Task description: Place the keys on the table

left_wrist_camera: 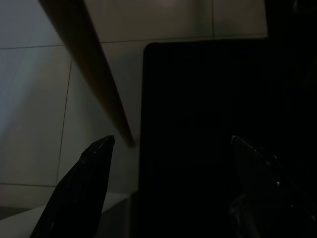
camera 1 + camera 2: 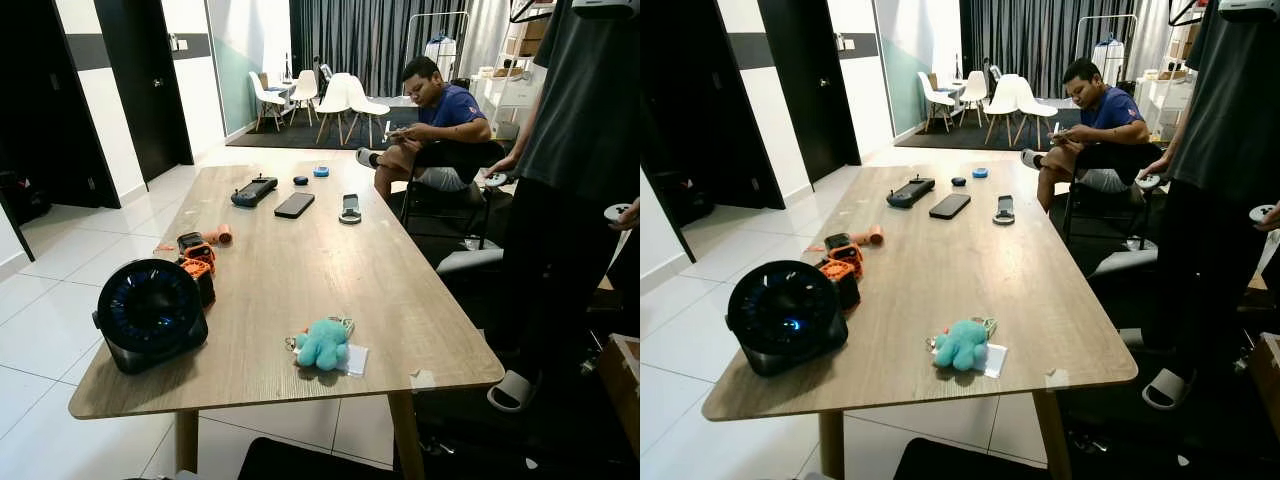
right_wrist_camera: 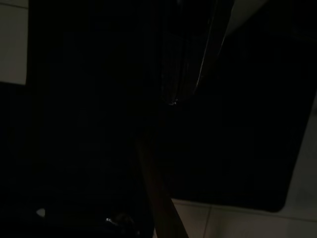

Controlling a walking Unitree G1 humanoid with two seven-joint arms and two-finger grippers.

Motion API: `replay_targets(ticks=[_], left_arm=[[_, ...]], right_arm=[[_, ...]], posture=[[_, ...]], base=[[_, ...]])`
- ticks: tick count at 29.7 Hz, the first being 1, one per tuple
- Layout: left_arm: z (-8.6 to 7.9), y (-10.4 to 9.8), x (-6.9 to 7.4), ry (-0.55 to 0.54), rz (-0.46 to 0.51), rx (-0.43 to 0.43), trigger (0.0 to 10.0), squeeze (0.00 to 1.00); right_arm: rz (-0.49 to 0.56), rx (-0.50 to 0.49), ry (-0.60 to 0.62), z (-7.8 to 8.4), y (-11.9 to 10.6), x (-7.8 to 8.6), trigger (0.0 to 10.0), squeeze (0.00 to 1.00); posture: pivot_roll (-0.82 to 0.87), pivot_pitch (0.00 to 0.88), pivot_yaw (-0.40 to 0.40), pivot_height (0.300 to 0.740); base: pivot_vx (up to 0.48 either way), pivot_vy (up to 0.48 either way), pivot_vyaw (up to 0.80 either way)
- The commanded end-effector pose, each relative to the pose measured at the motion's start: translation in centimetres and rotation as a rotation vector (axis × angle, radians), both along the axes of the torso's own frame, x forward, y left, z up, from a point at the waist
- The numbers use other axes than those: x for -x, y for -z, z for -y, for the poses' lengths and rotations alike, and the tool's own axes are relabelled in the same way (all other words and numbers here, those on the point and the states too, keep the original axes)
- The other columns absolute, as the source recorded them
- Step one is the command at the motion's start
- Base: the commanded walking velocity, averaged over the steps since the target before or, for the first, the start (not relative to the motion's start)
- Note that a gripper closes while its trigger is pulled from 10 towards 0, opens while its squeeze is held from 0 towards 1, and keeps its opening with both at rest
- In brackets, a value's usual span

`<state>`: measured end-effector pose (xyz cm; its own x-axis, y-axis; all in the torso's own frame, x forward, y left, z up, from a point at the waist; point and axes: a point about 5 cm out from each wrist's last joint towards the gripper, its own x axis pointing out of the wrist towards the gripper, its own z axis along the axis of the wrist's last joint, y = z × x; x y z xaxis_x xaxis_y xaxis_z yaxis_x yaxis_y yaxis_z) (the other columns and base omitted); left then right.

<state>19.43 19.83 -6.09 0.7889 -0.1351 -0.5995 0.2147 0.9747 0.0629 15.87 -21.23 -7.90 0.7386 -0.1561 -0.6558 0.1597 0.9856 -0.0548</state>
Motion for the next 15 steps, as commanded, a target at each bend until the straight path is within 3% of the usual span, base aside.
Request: replay_targets(ticks=[1, 4, 9, 15], left_arm=[[-0.2, 0.1, 0.8, 0.026, 0.004, 0.029, 10.0, 0.00], [-0.3, 0.1, 1.7, 0.047, 0.036, 0.056, 10.0, 0.00], [-0.2, -0.4, 1.7, 0.027, 0.110, 0.087, 10.0, 0.00], [1.7, -0.5, -0.1, 0.090, 0.093, 0.048, 10.0, 0.00]], right_arm=[[-0.039, 0.002, -0.003, 0.1, 0.4, 0.8, 10.0, 0.00], [-0.063, 0.005, -0.035, -0.2, 0.7, 1.2, 10.0, 0.00], [-0.080, 0.002, -0.075, -0.9, 0.9, 1.3, 10.0, 0.00], [-0.098, 0.002, -0.132, -1.7, 0.9, 0.9, 10.0, 0.00]], posture=[[0.03, 0.039, 0.052, 0.740], [0.03, 0.041, 0.048, 0.740], [0.04, 0.045, 0.035, 0.740], [0.05, 0.043, 0.030, 0.740]], base=[[0.000, 0.000, 0.00], [0.000, 0.000, 0.00], [0.000, 0.000, 0.00], [0.000, 0.000, 0.00]])
